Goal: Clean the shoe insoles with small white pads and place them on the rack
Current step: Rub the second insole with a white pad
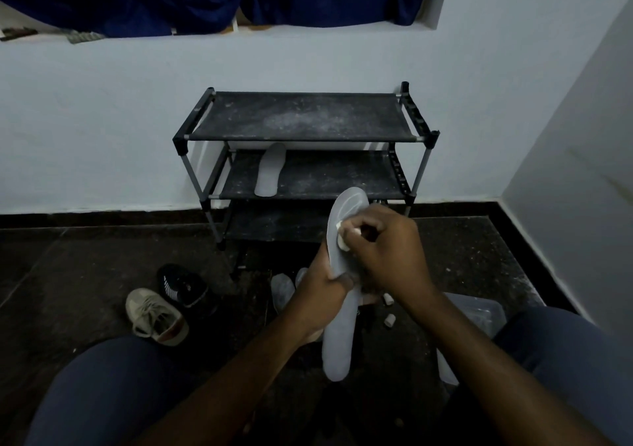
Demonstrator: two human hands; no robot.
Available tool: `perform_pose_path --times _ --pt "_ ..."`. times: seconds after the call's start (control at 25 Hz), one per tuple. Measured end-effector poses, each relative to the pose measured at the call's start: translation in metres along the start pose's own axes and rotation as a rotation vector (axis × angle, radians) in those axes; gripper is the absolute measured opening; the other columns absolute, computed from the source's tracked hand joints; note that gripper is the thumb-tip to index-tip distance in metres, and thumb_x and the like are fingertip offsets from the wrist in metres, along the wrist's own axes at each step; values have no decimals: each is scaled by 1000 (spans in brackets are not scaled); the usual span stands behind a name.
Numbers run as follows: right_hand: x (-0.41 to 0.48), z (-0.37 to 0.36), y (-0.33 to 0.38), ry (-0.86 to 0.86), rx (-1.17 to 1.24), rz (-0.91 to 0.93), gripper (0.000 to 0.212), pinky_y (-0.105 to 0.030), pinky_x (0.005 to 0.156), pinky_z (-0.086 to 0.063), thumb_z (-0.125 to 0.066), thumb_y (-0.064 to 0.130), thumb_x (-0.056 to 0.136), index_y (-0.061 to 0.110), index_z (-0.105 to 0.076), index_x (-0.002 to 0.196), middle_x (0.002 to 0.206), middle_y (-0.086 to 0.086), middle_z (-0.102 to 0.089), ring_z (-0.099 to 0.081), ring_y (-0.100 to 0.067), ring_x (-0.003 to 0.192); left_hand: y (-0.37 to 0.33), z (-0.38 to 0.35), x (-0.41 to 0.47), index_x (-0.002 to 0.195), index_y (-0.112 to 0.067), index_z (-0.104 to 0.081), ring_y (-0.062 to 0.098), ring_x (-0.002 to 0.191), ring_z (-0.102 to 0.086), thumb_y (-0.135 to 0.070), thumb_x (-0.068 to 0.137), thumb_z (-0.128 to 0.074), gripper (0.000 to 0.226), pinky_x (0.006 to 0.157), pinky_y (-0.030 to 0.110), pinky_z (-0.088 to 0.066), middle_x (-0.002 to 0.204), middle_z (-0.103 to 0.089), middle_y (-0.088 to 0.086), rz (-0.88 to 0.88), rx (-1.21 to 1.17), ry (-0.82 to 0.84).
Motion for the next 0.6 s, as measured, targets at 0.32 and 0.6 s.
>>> perform_pose_path --times 0.32,0.6 --pt "7 13 -22 -81 16 -121 8 -32 75 -59 -74 10 88 16 -76 85 85 9 -70 -67 -4 78 -5 -5 -5 148 -31 -39 37 105 -71 14 98 -44 68 83 51 -62 130 -65 17 0 -114 88" --pt "2 2 -14 26 14 -48 8 -26 78 -56 -74 8 88 15 -77 89 90 7 -71 -67 -4 83 0 3 1 149 -34 -41 38 126 -60 20 92 -46 78 91 69 -52 143 -56 14 18 -286 39"
Point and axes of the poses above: each hand's wrist, its own x-axis towards the middle knuckle, its own z-axis out of the back of the hand, y = z × x, the point moved 6 cm from there along x, towards the middle knuckle
